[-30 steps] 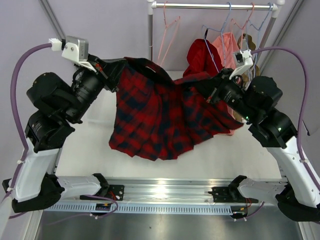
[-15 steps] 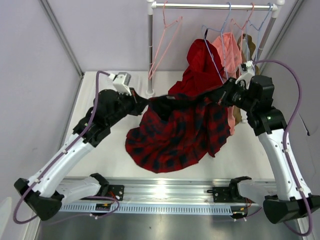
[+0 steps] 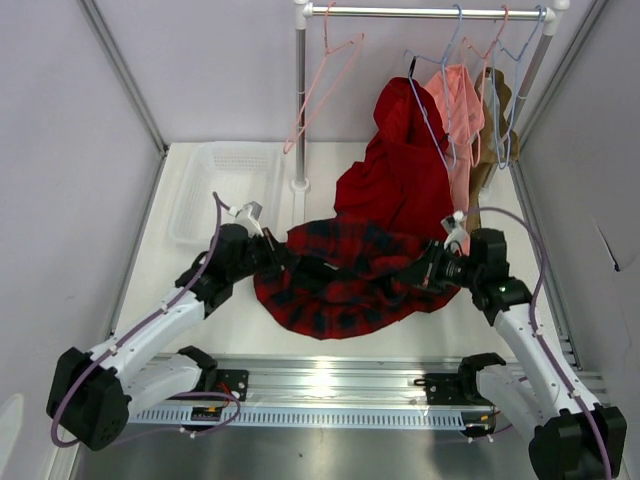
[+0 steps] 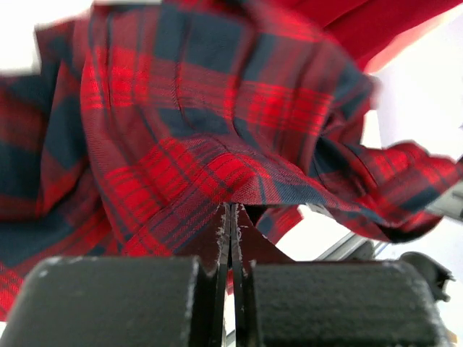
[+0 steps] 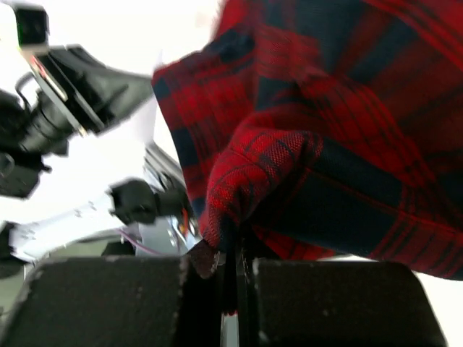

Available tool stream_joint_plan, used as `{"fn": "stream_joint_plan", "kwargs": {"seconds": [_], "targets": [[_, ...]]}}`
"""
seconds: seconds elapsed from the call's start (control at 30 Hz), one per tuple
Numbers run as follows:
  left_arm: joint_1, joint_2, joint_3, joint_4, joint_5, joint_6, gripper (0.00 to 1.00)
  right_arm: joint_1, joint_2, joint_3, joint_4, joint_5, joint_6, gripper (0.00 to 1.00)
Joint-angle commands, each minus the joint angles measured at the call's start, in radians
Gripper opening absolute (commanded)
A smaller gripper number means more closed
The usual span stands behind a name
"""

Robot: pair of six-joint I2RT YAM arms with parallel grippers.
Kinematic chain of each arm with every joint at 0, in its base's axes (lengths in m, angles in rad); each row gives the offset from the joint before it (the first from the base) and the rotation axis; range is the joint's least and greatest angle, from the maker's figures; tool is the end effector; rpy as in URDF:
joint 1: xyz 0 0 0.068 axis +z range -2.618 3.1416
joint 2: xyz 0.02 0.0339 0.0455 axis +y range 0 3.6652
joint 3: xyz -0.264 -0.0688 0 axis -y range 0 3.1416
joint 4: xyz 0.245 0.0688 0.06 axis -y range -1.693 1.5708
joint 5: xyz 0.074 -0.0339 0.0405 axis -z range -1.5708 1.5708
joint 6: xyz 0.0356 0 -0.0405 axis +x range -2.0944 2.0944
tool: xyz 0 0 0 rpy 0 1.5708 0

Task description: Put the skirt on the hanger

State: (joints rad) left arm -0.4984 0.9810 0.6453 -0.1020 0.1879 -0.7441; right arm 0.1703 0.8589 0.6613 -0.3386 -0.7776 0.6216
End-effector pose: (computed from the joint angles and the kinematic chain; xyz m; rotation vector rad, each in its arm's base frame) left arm 0.1927 -0.1124 0.2626 -0.1347 2.1362 -0.9548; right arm 0.1781 0.0560 0.2734 -0.0074 2.1975 1.2785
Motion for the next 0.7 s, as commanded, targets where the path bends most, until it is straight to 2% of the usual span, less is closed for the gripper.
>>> {"fn": "stream_joint_plan", "kwargs": {"seconds": [0.0, 0.2, 0.3, 0.33, 0.37, 0.43, 0.47, 0.6, 0.67], "targets": [[0.008, 0.042, -0.068, 0.134, 0.036, -0.054, 0.0, 0.034, -0.035, -0.081, -0.009, 0.024, -0.032, 0.03], [-0.002, 0.128, -0.104, 0.193, 0.032, -0.057, 0.08, 0.043, -0.031, -0.134, -0.057, 0.13, -0.069, 0.1], [-0.011, 0.136, -0.099, 0.171, 0.004, -0.043, 0.14, 0.044, -0.005, -0.144, -0.065, 0.181, -0.088, 0.17], [-0.012, 0.137, -0.093, 0.162, -0.017, -0.032, 0.17, 0.043, 0.005, -0.146, -0.074, 0.213, -0.091, 0.23], [-0.017, 0.139, -0.09, 0.151, -0.031, -0.026, 0.25, 0.046, 0.017, -0.143, -0.079, 0.231, -0.091, 0.29], [-0.02, 0.142, -0.084, 0.124, -0.062, -0.011, 0.28, 0.049, 0.02, -0.14, -0.086, 0.264, -0.089, 0.36], [-0.023, 0.142, -0.087, 0.124, -0.067, -0.008, 0.34, 0.057, 0.019, -0.137, -0.092, 0.27, -0.088, 0.4], [-0.068, 0.131, -0.064, 0.075, -0.114, 0.015, 0.41, 0.095, 0.014, -0.114, -0.131, 0.336, -0.085, 0.47], [-0.129, 0.125, -0.049, 0.038, -0.183, 0.035, 0.46, 0.115, 0.009, -0.112, -0.142, 0.369, -0.068, 0.5]]}}
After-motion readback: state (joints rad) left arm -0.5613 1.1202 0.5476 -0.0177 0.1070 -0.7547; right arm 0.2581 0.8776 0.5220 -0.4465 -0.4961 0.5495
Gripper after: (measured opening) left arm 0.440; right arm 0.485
